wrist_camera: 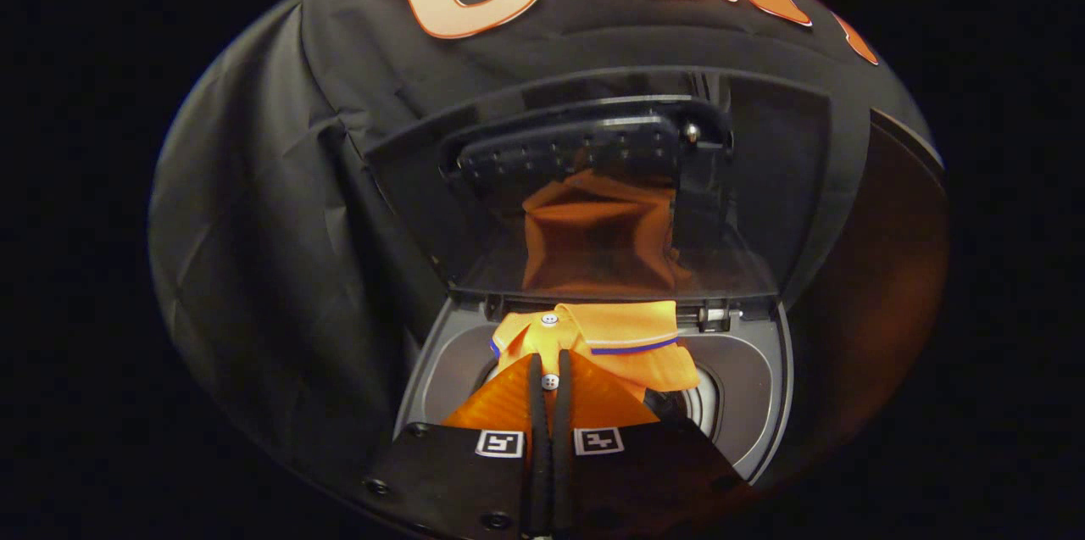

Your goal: Put the clothes into the washing machine and then close the washing machine lid.

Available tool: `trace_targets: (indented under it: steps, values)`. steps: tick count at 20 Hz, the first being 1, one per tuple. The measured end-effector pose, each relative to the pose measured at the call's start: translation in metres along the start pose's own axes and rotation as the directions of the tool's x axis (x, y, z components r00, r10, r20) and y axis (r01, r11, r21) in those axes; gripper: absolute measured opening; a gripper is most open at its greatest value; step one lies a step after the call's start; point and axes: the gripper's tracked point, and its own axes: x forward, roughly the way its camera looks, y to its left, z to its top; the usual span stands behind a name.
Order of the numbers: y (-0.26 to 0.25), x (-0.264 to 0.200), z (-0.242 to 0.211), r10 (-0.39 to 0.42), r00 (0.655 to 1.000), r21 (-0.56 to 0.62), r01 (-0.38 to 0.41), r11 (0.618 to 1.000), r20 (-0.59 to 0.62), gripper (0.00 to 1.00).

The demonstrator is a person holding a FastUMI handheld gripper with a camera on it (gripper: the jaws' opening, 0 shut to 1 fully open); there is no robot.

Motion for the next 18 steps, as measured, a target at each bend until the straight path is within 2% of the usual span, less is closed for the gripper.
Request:
trace_targets:
  steps: [11, 16, 18]
  values:
    - [-0.02, 0.057, -0.074, -0.075, 0.987, 0.049, 0.083, 0.995, -0.14, 0.08]
    - [-0.035, 0.075, -0.11, -0.118, 0.955, 0.066, 0.141, 0.988, -0.273, 0.08]
    - [-0.039, 0.079, -0.116, -0.129, 0.948, 0.056, 0.152, 0.987, -0.29, 0.08]
